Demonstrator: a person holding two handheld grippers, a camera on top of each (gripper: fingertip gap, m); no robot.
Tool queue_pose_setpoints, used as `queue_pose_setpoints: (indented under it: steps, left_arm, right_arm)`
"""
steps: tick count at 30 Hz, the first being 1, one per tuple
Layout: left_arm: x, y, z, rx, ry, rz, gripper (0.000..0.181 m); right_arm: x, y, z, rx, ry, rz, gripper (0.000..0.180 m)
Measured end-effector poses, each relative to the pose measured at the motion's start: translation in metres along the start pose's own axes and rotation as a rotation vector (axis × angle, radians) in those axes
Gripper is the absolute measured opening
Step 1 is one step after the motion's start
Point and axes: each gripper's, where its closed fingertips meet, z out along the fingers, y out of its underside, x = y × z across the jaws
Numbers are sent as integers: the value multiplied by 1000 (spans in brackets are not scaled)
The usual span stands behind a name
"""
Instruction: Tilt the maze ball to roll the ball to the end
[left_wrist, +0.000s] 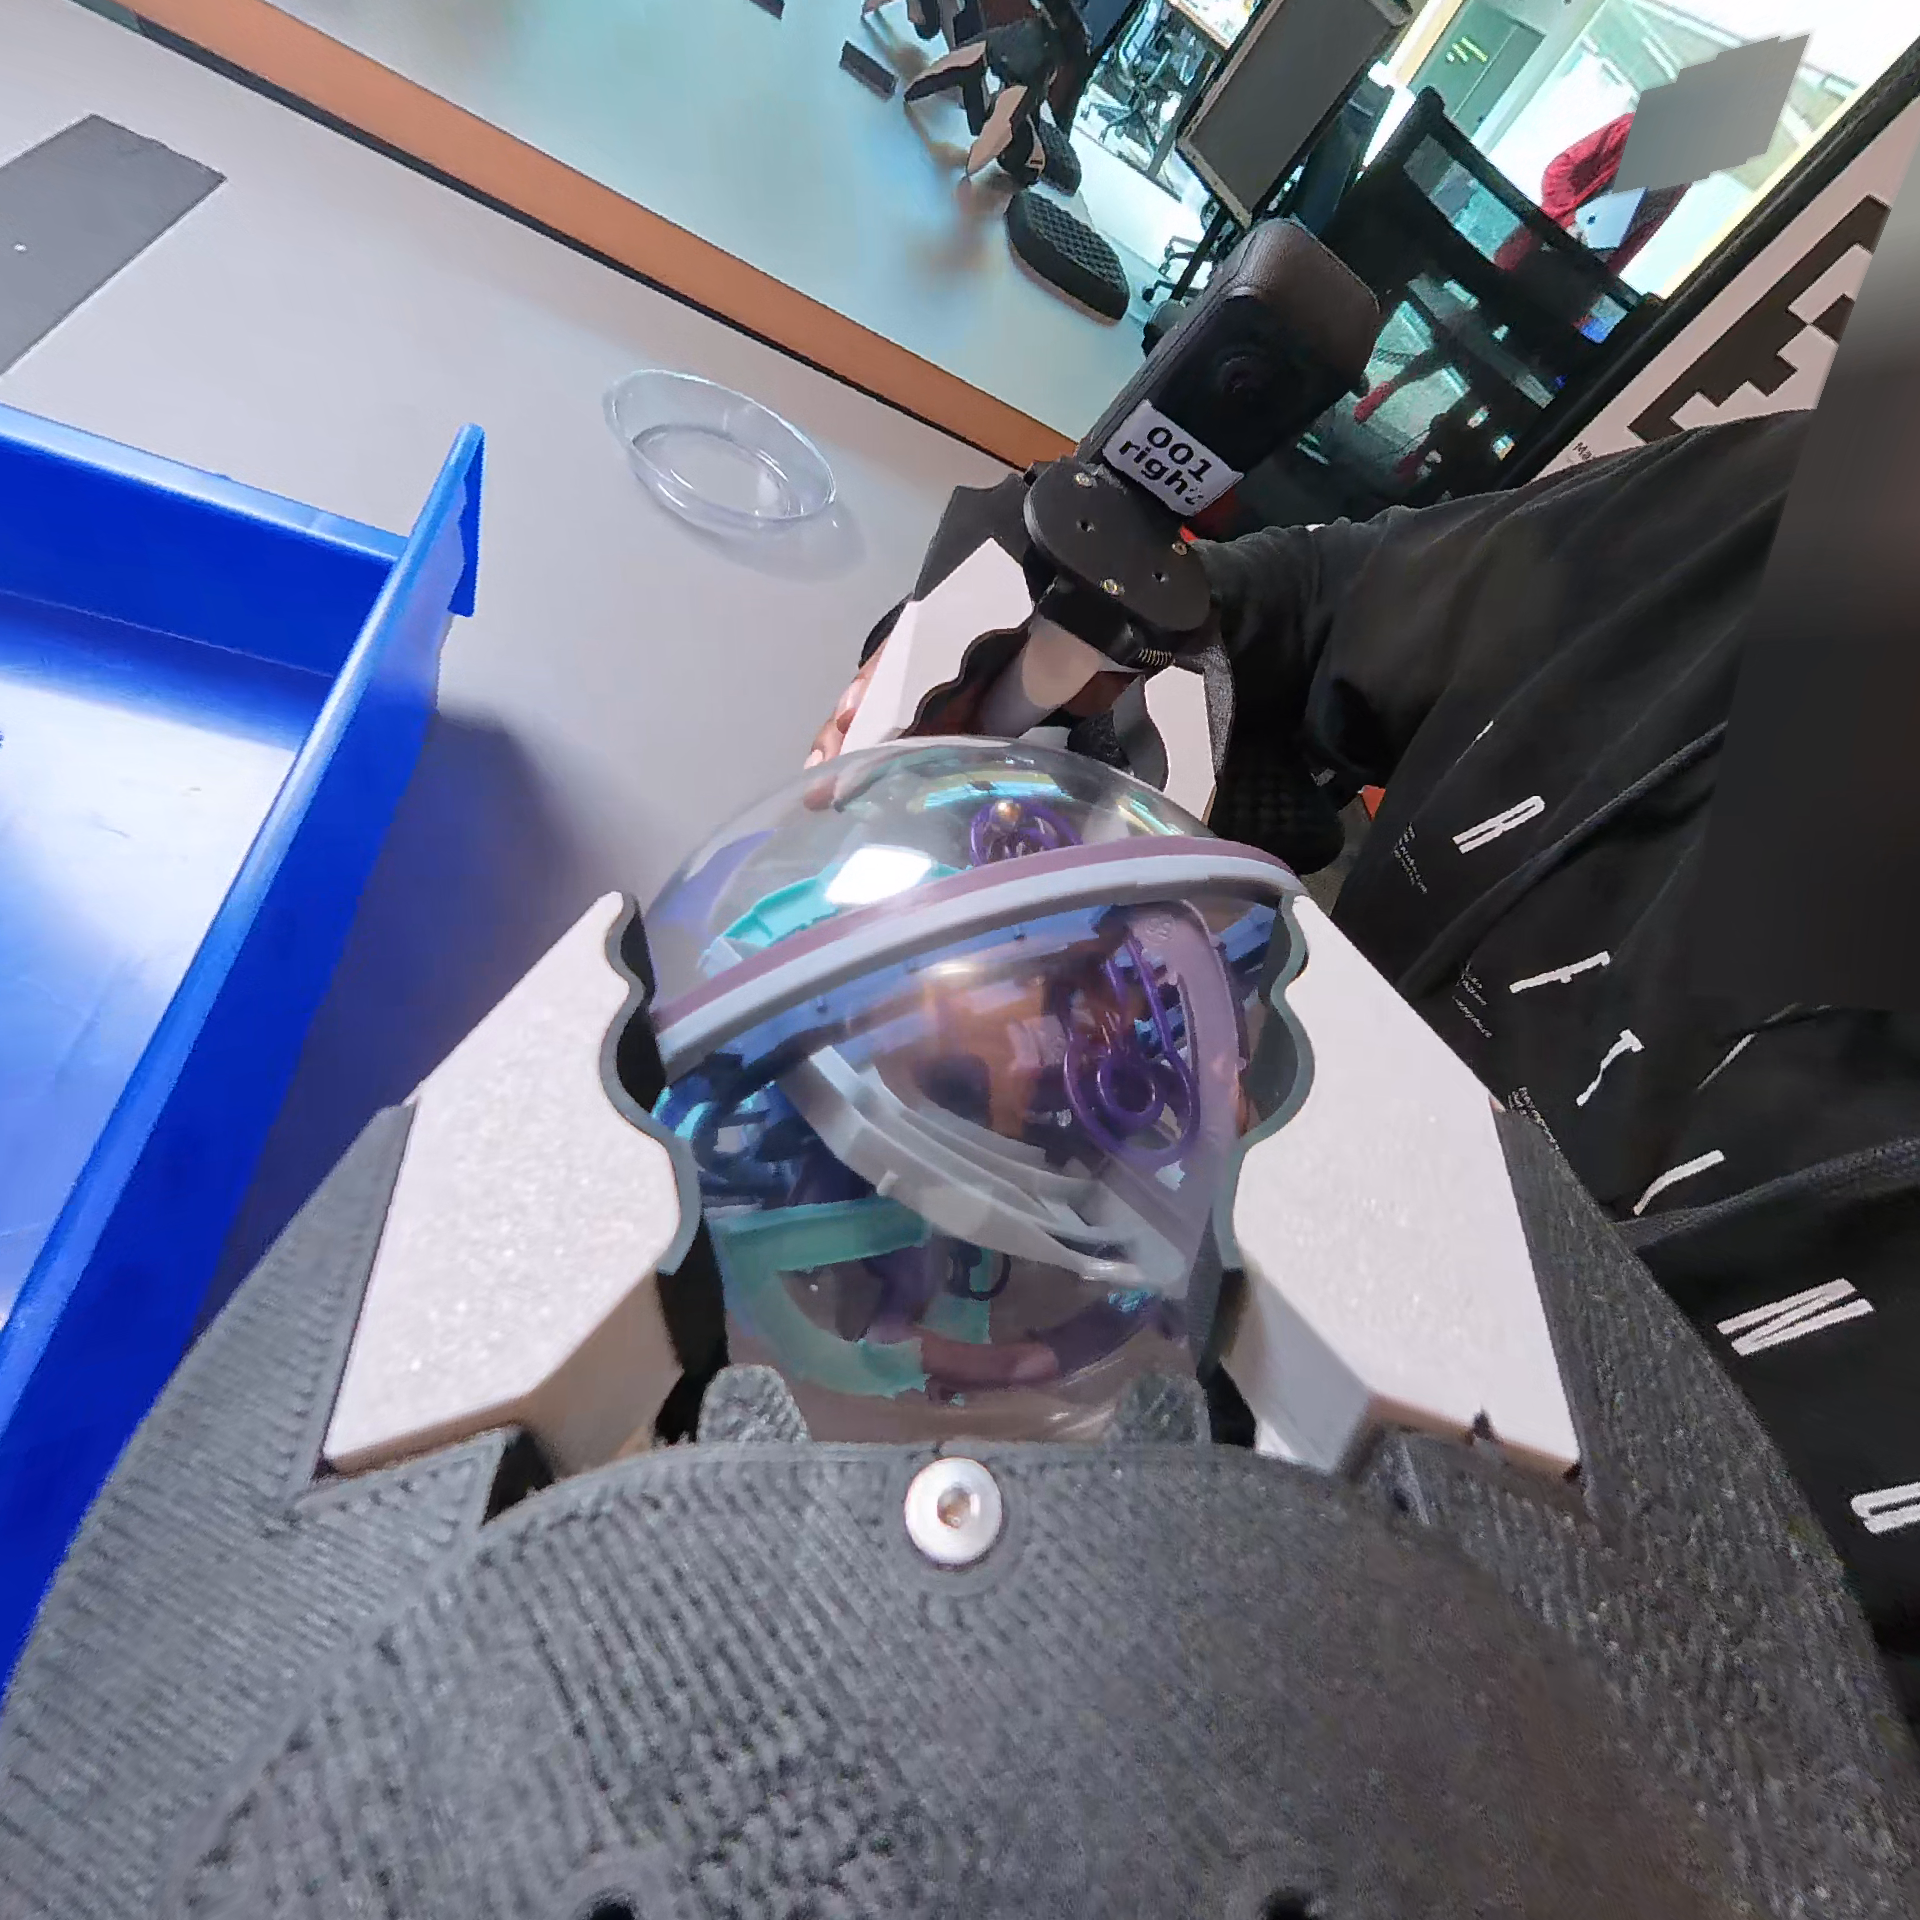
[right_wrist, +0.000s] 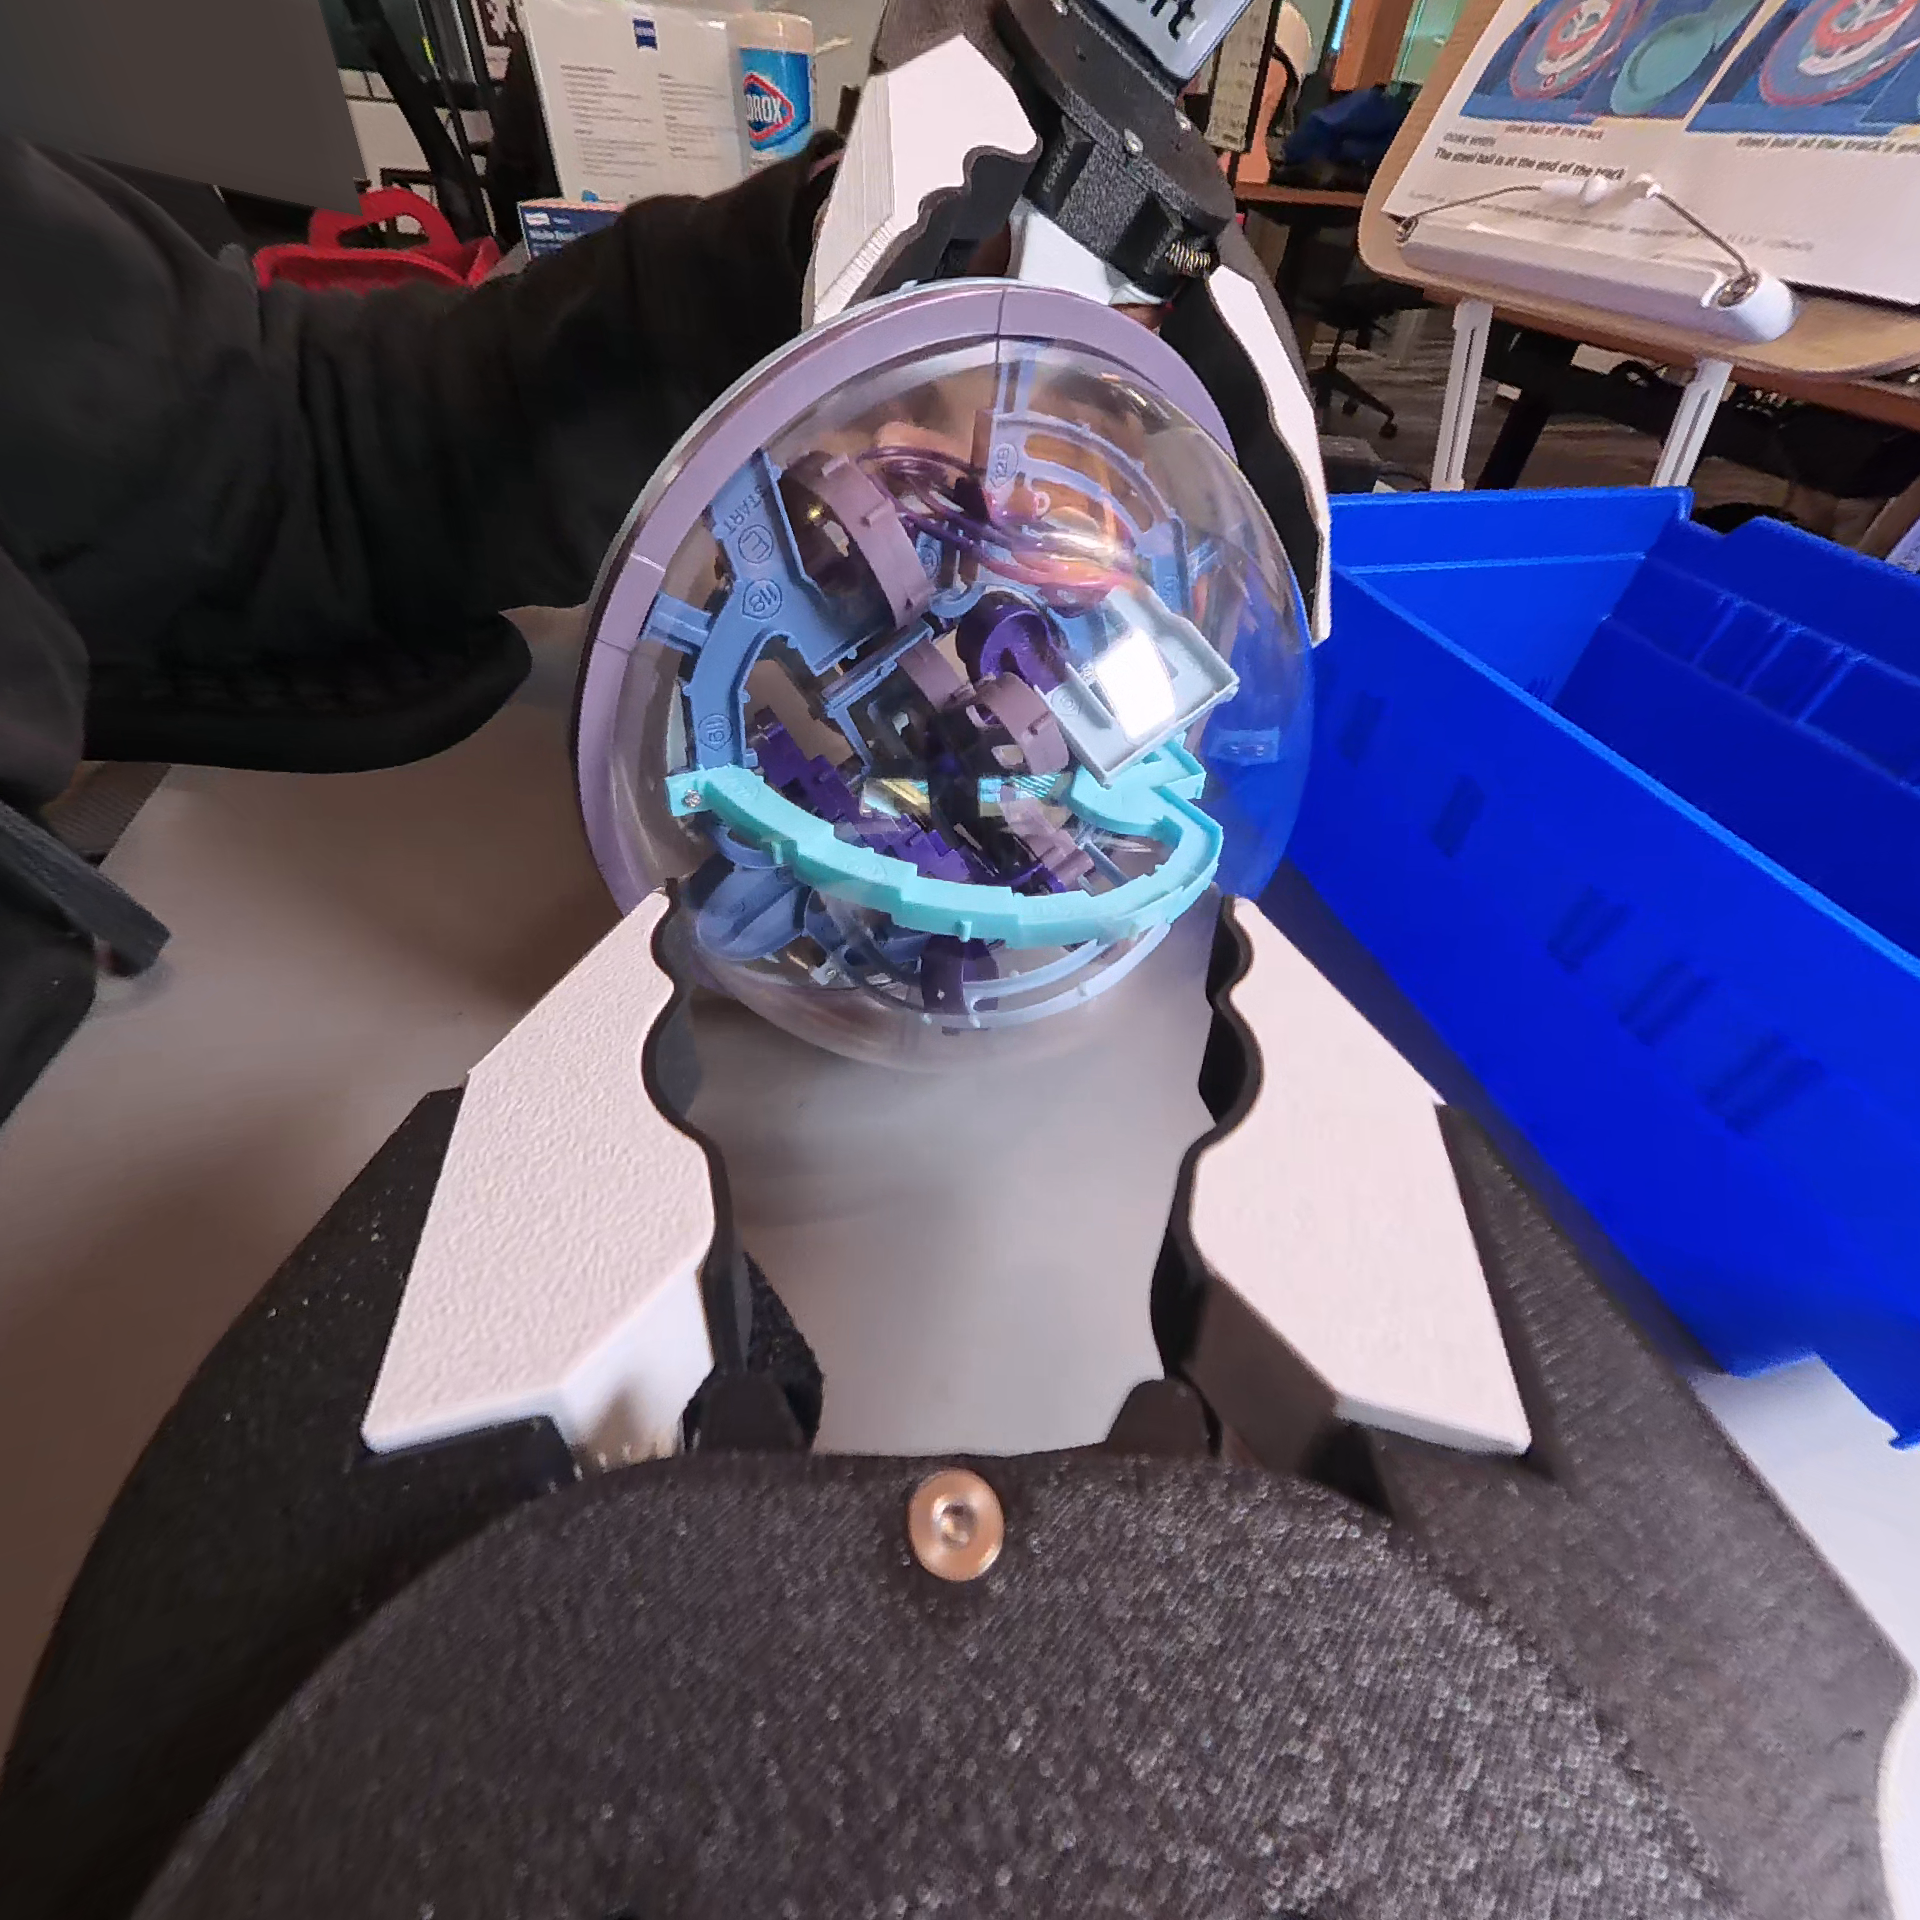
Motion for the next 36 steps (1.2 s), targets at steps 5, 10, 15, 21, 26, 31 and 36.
queue_pose_setpoints:
  steps: [5,10,15,21,26,31,36]
  left_arm:
    - [3,-1,-1,8,-5,39,114]
    - [4,-2,-2,18,-11,55,111]
    - [6,-1,-3,20,-4,74,111]
    - [11,-1,-1,-5,-38,135,110]
    - [12,0,1,-18,-53,149,109]
    - [12,0,0,-14,-48,150,109]
    - [10,-1,0,-2,-52,147,110]
  right_arm:
    - [-1,0,0,4,-1,-13,98]
    - [-1,0,0,12,1,-13,98]
    - [-2,-1,1,13,6,-35,98]
    - [-3,2,2,0,20,-86,97]
    - [-3,3,2,-1,18,-91,98]
    - [-4,2,2,3,19,-92,97]
    - [-3,3,2,6,17,-79,98]
